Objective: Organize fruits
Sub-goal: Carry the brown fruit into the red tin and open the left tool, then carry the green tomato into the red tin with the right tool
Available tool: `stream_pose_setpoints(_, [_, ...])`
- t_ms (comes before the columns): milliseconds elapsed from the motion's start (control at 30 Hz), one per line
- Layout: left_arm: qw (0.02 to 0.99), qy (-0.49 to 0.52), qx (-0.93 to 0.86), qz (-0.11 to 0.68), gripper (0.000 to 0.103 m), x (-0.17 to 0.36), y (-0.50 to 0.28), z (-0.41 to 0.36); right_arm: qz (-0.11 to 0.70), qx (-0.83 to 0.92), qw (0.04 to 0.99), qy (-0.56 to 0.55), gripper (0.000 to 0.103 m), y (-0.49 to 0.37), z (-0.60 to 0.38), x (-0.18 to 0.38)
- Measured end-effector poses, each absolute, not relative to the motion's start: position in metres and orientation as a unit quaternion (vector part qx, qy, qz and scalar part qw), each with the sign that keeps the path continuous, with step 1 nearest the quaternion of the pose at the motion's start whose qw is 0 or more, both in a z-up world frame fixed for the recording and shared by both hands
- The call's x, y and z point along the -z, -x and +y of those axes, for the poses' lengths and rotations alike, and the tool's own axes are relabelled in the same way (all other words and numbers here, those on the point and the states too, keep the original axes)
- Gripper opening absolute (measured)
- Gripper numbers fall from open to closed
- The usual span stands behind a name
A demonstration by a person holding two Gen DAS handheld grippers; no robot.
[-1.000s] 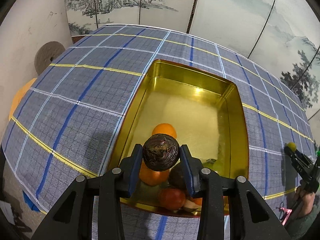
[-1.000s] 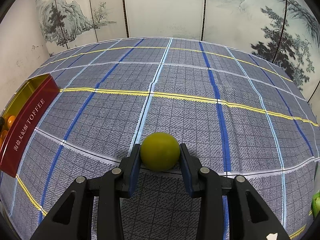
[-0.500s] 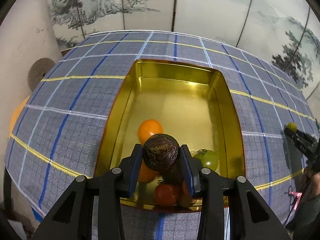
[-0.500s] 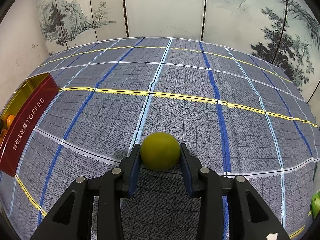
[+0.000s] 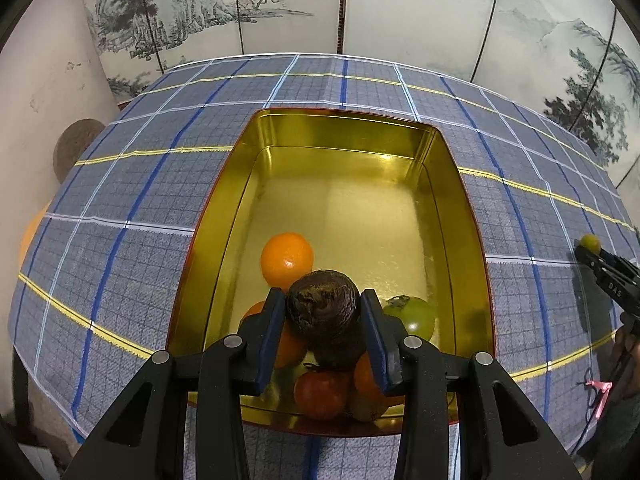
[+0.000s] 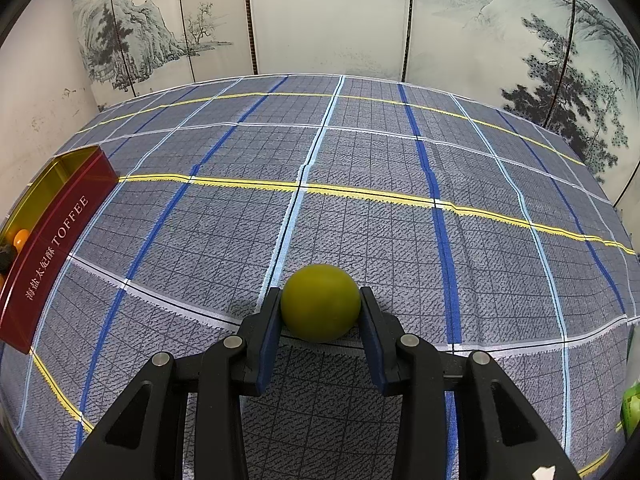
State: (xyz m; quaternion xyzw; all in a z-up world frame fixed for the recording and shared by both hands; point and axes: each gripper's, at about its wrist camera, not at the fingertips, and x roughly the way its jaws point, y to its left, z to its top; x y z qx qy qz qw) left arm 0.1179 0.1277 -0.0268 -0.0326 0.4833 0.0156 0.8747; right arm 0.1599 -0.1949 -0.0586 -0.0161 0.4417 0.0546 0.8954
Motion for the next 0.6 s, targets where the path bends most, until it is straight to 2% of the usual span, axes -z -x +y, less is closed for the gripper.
stream_pose_setpoints(367, [0.872,0.046,-0.017,0.487,0.043,0.0274,-0.1163,0.1321,0.442,-0.055,0.895,0.018,0.037,-0.1601,-0.1953,0.0587])
stream_pose_setpoints(600, [0.876,0.050,-0.020,0.479,0.049,0.0218,-0.1117,0.1356,0.442,-0.055,0.895,0.019,0.037,-0.1602,-0.1956,0.0587])
